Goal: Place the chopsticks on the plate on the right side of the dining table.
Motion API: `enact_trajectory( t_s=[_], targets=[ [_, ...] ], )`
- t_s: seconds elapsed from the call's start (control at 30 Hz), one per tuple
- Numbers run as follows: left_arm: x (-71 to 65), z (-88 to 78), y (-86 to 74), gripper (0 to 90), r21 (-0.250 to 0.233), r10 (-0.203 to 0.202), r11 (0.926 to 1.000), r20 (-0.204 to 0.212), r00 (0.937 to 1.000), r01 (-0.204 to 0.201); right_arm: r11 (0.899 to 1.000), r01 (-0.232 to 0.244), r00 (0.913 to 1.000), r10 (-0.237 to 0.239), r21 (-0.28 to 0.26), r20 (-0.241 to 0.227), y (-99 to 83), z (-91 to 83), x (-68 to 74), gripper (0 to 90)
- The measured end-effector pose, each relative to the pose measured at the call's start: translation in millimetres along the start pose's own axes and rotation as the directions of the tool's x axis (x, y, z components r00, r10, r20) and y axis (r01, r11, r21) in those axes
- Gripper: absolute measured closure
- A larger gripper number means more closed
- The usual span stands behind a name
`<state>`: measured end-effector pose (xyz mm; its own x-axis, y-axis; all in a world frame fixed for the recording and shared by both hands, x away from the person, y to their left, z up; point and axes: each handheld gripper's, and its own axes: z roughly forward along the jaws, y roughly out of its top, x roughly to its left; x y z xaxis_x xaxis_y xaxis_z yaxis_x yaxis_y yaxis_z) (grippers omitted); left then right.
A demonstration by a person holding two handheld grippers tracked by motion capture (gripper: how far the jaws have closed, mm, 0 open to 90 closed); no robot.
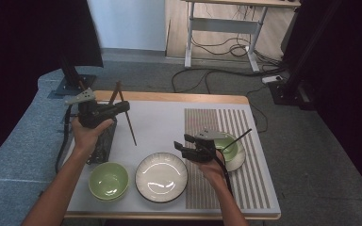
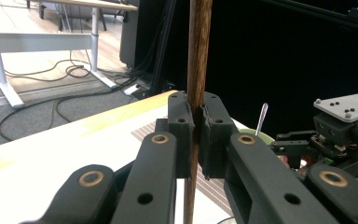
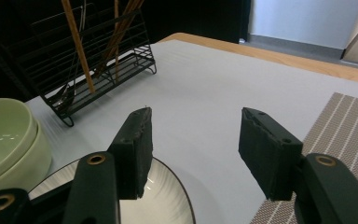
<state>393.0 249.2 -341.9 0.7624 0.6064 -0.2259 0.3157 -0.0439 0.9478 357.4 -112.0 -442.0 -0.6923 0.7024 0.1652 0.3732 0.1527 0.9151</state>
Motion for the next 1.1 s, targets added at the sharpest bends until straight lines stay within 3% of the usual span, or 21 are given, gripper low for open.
enact_trajectory(
  t_s=[0.47,1.1],
  targets=[
    [-9.1,9.0,-5.6,84.1,0.009,0.001,1.0000,0.036,0.9994,-0.001,1.000,0.009,0.9997,-0.009,-0.004,-0.022,2.1,-0.9,7.9,44.5],
    [-12.8,15.2,-9.3,84.1,0.035,0.016,0.9992,0.045,0.9988,-0.018,1.000,0.019,0.9985,-0.019,-0.002,-0.051,6.2,9.9,19.5,44.5]
  ],
)
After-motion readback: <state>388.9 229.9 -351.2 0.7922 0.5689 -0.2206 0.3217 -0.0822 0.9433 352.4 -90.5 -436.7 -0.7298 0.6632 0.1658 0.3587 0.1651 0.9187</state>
